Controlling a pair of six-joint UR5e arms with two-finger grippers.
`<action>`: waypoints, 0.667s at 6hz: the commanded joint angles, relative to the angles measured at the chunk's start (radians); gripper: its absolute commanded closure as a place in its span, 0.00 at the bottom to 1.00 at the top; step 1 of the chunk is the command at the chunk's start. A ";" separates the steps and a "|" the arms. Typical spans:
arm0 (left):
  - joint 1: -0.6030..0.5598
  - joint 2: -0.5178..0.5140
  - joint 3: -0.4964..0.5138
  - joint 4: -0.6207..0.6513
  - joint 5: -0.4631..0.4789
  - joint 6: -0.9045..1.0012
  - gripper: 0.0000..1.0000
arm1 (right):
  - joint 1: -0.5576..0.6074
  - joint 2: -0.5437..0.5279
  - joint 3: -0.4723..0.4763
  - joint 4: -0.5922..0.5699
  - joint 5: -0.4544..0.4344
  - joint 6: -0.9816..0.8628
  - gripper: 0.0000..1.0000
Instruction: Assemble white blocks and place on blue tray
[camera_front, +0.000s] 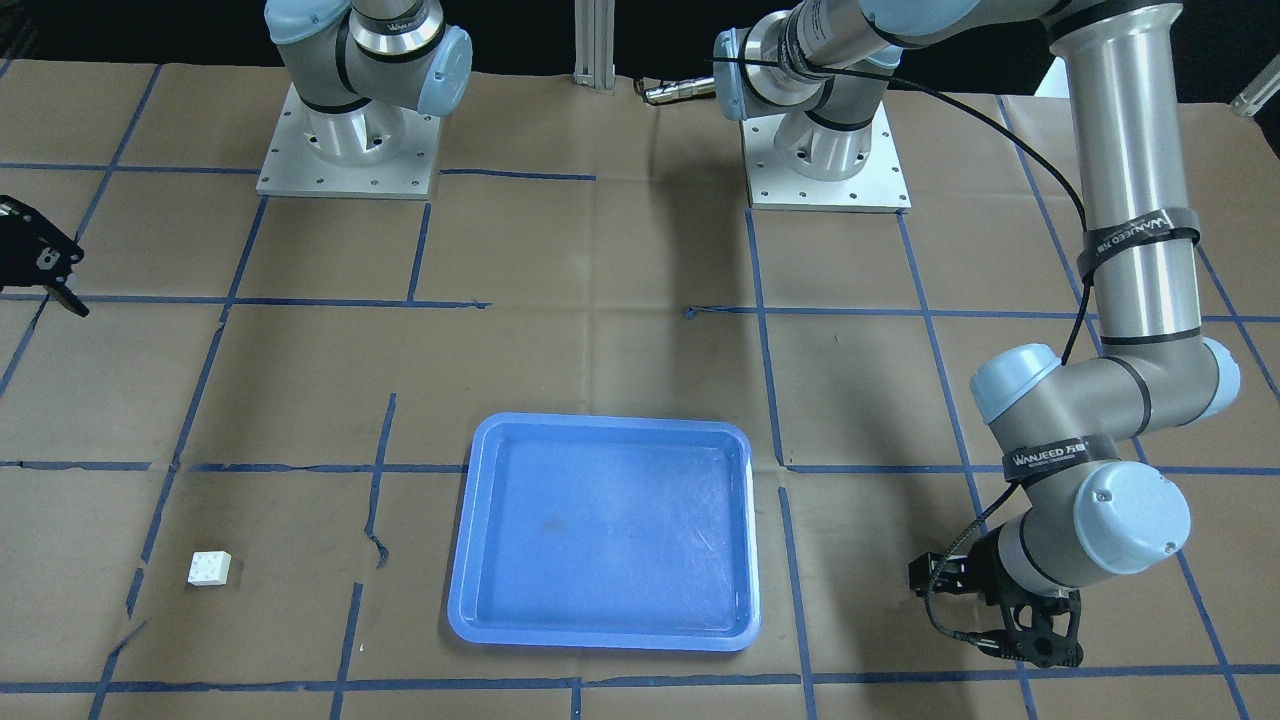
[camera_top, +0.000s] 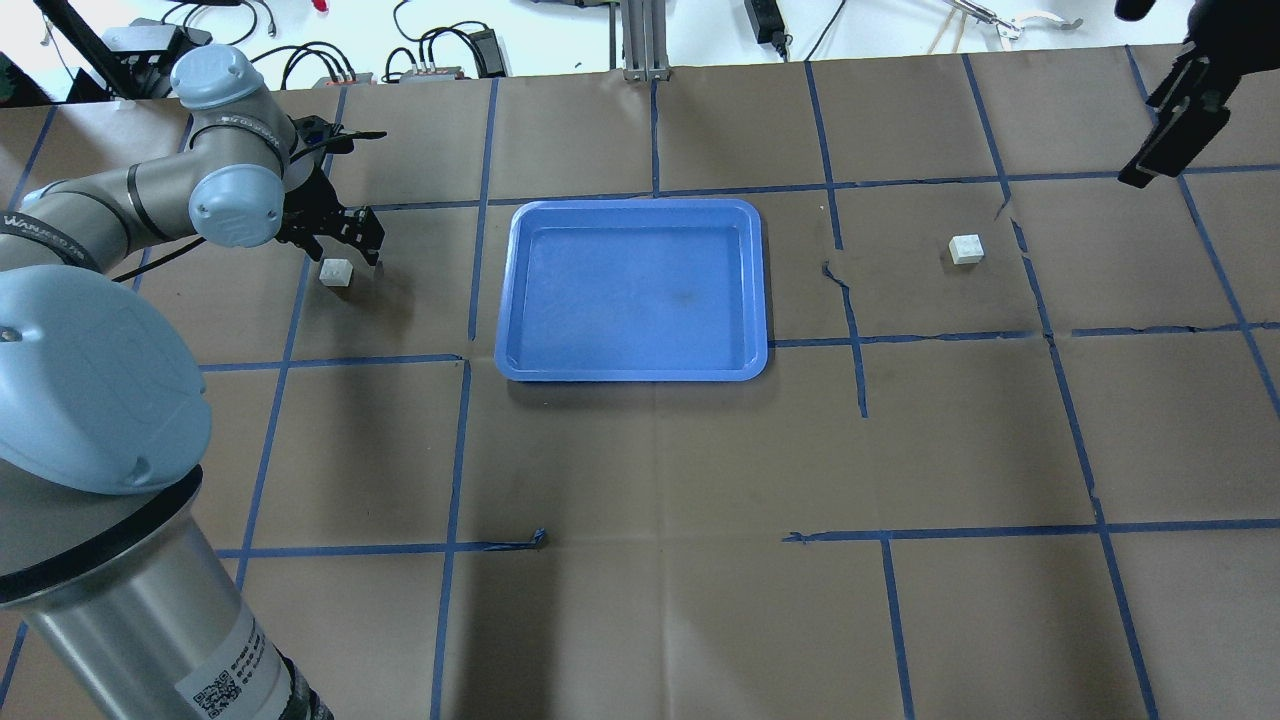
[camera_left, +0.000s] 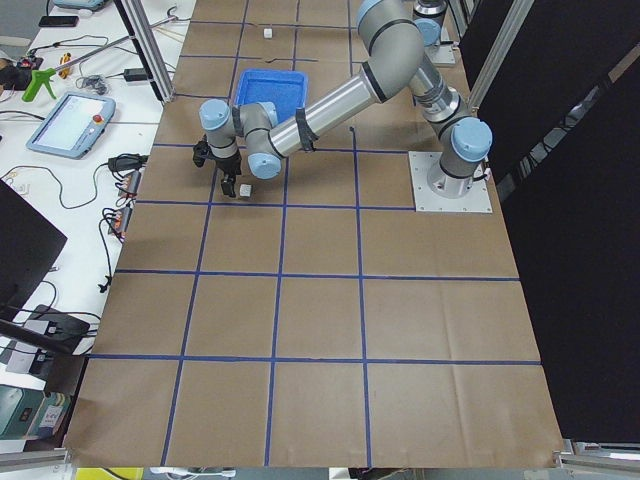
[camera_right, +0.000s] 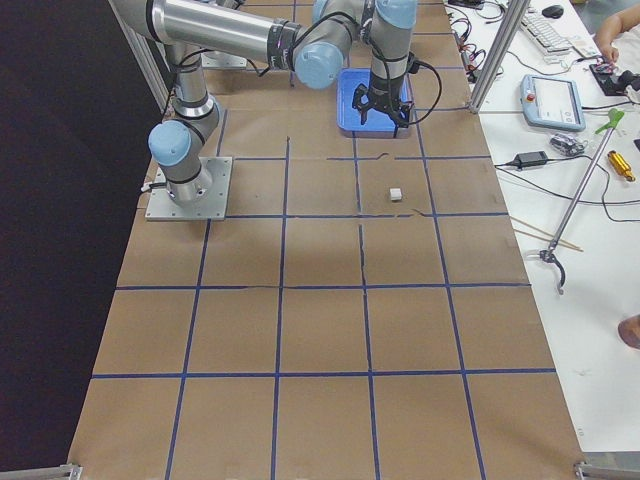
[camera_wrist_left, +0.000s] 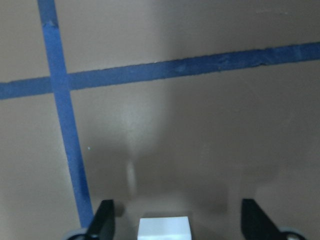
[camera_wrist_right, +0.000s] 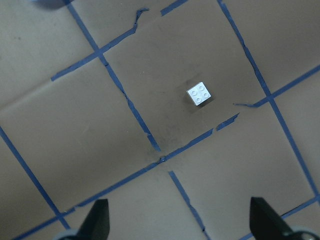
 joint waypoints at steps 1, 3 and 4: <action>0.000 0.002 -0.006 0.000 0.005 0.026 0.24 | -0.016 0.065 -0.017 -0.014 0.008 -0.364 0.00; 0.002 0.010 -0.018 -0.004 0.025 0.018 0.25 | -0.016 0.169 -0.061 -0.017 0.046 -0.613 0.00; 0.020 0.040 -0.024 -0.044 0.057 0.020 0.25 | -0.016 0.245 -0.112 -0.018 0.089 -0.681 0.00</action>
